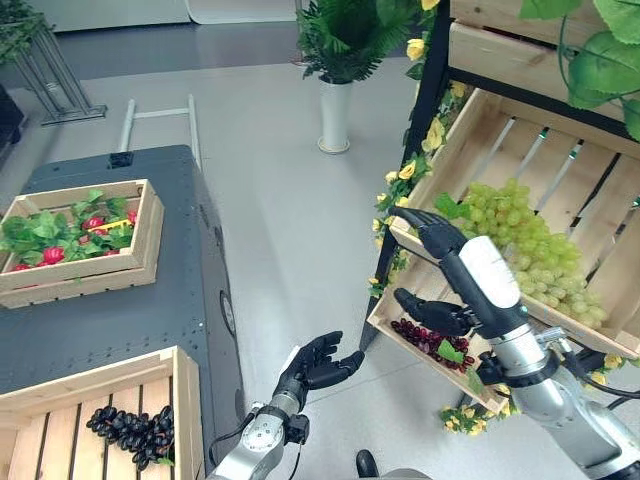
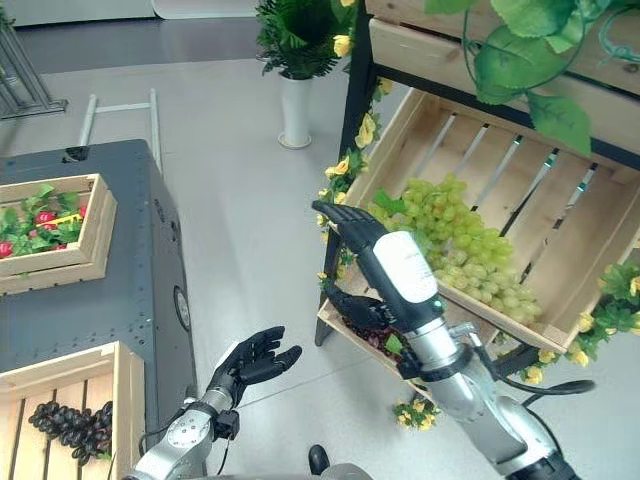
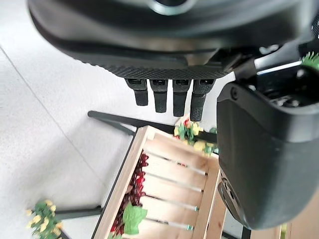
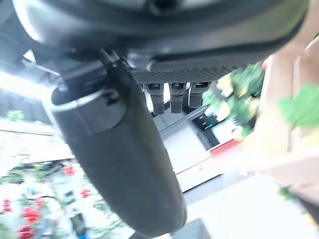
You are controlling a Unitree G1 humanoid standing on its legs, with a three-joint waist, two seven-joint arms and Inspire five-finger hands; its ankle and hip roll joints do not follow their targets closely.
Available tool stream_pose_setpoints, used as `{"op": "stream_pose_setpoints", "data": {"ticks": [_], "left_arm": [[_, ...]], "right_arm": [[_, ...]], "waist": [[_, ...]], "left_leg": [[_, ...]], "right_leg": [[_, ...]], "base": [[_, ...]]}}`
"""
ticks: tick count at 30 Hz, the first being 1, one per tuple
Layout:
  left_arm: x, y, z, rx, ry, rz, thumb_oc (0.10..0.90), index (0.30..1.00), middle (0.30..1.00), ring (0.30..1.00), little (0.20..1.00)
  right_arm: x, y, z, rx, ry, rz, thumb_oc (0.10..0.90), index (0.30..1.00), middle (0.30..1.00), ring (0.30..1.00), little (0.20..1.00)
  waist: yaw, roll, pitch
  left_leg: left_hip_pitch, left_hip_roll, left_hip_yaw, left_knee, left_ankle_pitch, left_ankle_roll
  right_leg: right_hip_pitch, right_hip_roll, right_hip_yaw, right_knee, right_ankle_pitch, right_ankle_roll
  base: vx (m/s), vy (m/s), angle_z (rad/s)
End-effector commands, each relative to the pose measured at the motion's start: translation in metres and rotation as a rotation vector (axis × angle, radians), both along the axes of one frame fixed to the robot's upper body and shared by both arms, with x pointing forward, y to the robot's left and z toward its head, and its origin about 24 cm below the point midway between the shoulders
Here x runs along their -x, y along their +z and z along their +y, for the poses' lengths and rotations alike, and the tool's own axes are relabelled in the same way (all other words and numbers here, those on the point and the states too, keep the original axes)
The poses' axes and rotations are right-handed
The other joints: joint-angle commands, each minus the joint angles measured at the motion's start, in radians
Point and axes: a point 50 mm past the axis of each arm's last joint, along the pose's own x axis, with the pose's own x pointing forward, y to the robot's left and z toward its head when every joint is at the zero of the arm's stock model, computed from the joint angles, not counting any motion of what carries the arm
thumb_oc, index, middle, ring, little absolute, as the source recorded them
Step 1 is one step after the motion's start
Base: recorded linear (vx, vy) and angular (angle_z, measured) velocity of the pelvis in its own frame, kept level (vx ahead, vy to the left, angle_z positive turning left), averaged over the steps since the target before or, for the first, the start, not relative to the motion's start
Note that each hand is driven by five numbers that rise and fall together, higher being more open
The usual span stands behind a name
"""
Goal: Pick up the fruits from the basket on one side to the basket on the other side
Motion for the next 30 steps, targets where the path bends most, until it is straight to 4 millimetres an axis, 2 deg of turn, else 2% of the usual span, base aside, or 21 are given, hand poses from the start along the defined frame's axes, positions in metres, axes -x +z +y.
{"op": "stream_pose_setpoints", "data": {"ticks": [1, 3, 9, 13, 18, 23, 25, 28, 30], "left_arm": [[-0.029, 0.028, -0.019, 0.083, 0.004, -0.193, 0.8, 0.9, 0.9, 0.9, 0.9], [-0.027, 0.025, -0.017, 0.069, 0.024, -0.183, 0.8, 0.9, 0.9, 0.9, 0.9], [-0.027, 0.021, -0.003, 0.042, 0.095, -0.178, 0.8, 0.9, 0.9, 0.9, 0.9], [-0.031, 0.03, 0.006, 0.002, 0.116, -0.273, 0.8, 0.9, 0.9, 0.9, 0.9], [-0.035, 0.043, 0.035, -0.174, 0.145, -0.377, 0.8, 0.9, 0.9, 0.9, 0.9], [-0.037, 0.042, 0.06, -0.329, 0.167, -0.361, 0.8, 0.9, 0.9, 0.9, 0.9], [-0.037, 0.041, 0.064, -0.365, 0.17, -0.351, 0.8, 0.9, 0.9, 0.9, 0.9], [-0.04, 0.038, 0.081, -0.484, 0.21, -0.325, 0.8, 0.9, 0.9, 0.9, 0.9], [-0.045, 0.043, 0.087, -0.537, 0.235, -0.353, 0.8, 0.9, 0.9, 0.9, 0.9]], "right_arm": [[-0.014, 0.044, 0.009, -0.177, 0.086, -0.178, 0.8, 0.9, 0.9, 0.9, 0.9], [-0.015, 0.043, 0.021, -0.185, 0.134, -0.146, 0.8, 0.9, 0.9, 0.9, 0.9], [-0.018, 0.035, 0.034, -0.211, 0.194, -0.069, 0.8, 0.9, 0.9, 0.9, 0.9], [-0.02, 0.027, 0.039, -0.239, 0.233, 0.017, 0.8, 0.9, 0.9, 0.9, 0.9], [-0.022, 0.006, 0.042, -0.278, 0.231, 0.12, 0.8, 0.9, 0.9, 0.9, 0.9], [-0.027, -0.005, 0.041, -0.259, 0.211, 0.168, 0.8, 0.9, 0.9, 0.9, 0.9], [-0.028, -0.006, 0.041, -0.257, 0.208, 0.177, 0.8, 0.9, 0.9, 0.9, 0.9], [-0.034, -0.009, 0.04, -0.243, 0.185, 0.2, 0.8, 0.9, 0.9, 0.9, 0.9], [-0.036, -0.011, 0.042, -0.23, 0.173, 0.222, 0.8, 0.9, 0.9, 0.9, 0.9]], "waist": [[0.042, 0.011, -0.013], [0.059, 0.015, -0.011], [0.092, 0.016, -0.009], [0.109, 0.015, -0.009], [0.148, 0.02, 0.01], [0.177, 0.03, 0.031], [0.181, 0.031, 0.034], [0.195, 0.037, 0.046], [0.202, 0.042, 0.05]], "left_leg": [[0.007, -0.009, -0.079, 0.003, -0.09, 0.006], [0.008, -0.011, -0.093, 0.003, -0.087, 0.004], [-0.001, -0.014, -0.125, 0.003, -0.078, 0.002], [-0.007, -0.014, -0.139, 0.003, -0.071, -0.001], [-0.02, -0.014, -0.167, 0.003, -0.052, -0.008], [-0.04, -0.019, -0.204, 0.003, -0.036, -0.013], [-0.043, -0.02, -0.211, 0.003, -0.033, -0.014], [-0.051, -0.023, -0.235, 0.003, -0.023, -0.018], [-0.054, -0.025, -0.25, 0.003, -0.018, -0.022]], "right_leg": [[0.037, -0.003, -0.059, 0.002, -0.005, 0.02], [0.045, -0.009, -0.078, 0.002, -0.011, 0.016], [0.051, -0.019, -0.117, 0.002, -0.019, 0.012], [0.053, -0.023, -0.137, 0.002, -0.023, 0.009], [0.056, -0.029, -0.172, 0.002, -0.027, -0.001], [0.052, -0.036, -0.205, 0.002, -0.032, -0.007], [0.052, -0.037, -0.21, 0.002, -0.033, -0.009], [0.052, -0.041, -0.228, 0.002, -0.037, -0.013], [0.054, -0.045, -0.238, 0.002, -0.04, -0.016]], "base": [[0.0, -0.025, 0.24], [0.0, -0.034, 0.19], [-0.01, -0.044, 0.18], [0.0, -0.044, 0.25], [-0.01, -0.05, 0.16], [-0.03, -0.046, 0.21], [-0.02, -0.045, 0.23], [-0.01, -0.044, 0.27], [0.0, -0.022, 0.26]]}}
